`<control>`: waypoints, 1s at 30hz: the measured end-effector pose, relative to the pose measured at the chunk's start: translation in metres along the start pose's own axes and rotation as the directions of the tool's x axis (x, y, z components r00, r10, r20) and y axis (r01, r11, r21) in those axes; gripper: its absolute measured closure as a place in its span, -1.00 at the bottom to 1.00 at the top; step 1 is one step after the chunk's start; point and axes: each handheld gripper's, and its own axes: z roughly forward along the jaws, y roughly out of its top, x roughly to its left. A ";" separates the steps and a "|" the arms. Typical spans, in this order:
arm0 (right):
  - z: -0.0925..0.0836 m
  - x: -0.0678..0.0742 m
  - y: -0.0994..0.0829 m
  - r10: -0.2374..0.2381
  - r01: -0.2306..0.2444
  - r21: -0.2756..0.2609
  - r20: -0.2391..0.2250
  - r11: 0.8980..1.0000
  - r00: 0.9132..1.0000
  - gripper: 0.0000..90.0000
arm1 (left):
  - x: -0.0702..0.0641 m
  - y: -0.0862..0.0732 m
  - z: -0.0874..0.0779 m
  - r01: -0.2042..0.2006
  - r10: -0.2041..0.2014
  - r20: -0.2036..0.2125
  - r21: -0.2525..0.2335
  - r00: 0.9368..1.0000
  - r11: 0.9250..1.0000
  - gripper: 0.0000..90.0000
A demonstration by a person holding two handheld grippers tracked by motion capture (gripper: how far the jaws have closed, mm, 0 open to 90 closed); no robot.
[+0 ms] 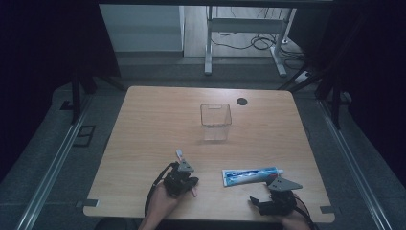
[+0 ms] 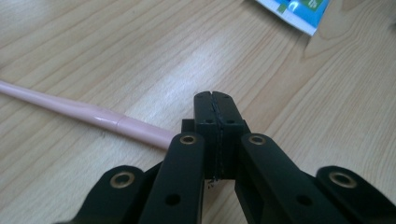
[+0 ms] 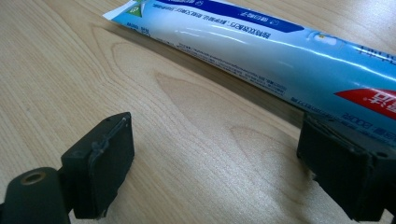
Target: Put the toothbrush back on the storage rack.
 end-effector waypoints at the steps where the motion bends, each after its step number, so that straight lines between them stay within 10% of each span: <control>1: 0.000 0.000 0.000 0.000 0.000 0.000 0.000 1.000 1.000 -0.76 | 0.001 -0.001 -0.001 0.001 -0.001 -0.003 0.001 1.000 1.000 0.99; 30: 0.000 0.000 0.000 0.002 -0.002 0.000 0.002 1.000 1.000 -0.76 | 0.050 -0.039 -0.043 0.085 -0.082 -0.120 0.022 0.989 0.996 0.98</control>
